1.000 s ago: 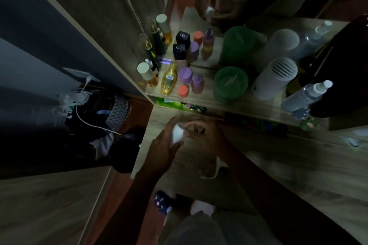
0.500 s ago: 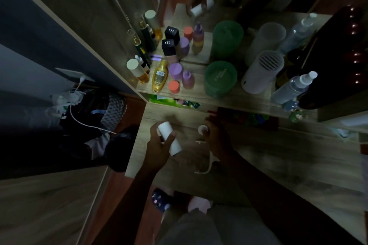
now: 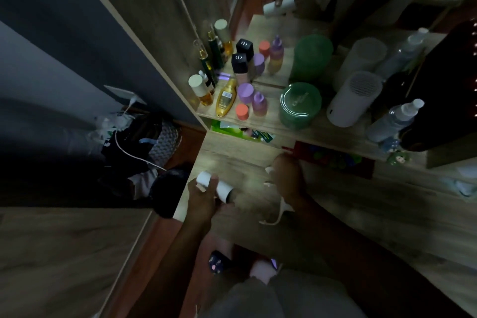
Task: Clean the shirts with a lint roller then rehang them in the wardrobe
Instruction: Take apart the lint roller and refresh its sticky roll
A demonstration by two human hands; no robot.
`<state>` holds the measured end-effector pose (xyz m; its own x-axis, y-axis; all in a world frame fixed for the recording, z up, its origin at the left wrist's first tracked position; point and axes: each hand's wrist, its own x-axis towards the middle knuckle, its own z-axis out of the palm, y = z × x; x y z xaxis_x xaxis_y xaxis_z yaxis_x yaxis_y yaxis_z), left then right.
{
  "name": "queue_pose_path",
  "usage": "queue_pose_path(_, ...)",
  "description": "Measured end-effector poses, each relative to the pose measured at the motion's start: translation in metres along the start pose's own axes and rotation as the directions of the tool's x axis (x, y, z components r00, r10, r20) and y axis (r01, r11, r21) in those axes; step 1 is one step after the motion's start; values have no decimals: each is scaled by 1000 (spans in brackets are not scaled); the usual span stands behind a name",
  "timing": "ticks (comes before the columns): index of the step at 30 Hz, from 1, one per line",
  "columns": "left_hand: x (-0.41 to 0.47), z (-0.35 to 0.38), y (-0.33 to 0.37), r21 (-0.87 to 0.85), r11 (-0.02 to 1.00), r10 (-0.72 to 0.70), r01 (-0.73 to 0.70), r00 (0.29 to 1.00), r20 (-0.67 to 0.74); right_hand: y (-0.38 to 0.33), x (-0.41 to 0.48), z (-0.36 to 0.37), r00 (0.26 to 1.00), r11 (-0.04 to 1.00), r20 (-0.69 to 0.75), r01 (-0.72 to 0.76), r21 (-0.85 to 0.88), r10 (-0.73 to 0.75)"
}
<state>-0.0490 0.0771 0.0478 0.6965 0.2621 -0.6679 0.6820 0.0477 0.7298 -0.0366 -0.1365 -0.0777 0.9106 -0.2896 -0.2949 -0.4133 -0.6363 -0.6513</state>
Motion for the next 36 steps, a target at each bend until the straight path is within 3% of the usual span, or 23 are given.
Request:
queue_pose_path(2, -5, -7, 6, -66, 998, 0, -1, 1000, -17, -13, -5, -7, 999, 982, 9, -37, 183, 36)
queue_pose_path(5, -13, -16, 19, -162, 987, 9, -11, 1000, -14, -46, -19, -22, 997, 862, 33, -71, 501, 63)
queue_pose_path(10, -20, -29, 35, -234, 972, -15, 17, 1000, 9, -108, -47, -46, 980, 709, 151, -17, 705, -127)
queue_pose_path(14, -26, -45, 41, -290, 956, -30, 29, 1000, 3, -143, -70, -56, 923, 685, 222, 58, 726, -313)
queue_pose_path(19, -39, -65, 39, -360, 931, -67, 69, 998, 18, -172, -93, -58, 902, 690, 196, 139, 711, -383)
queue_pose_path(36, -56, -70, 41, -349, 936, -16, 56, 993, 117, -180, -113, -54, 915, 747, 208, 135, 651, -347)
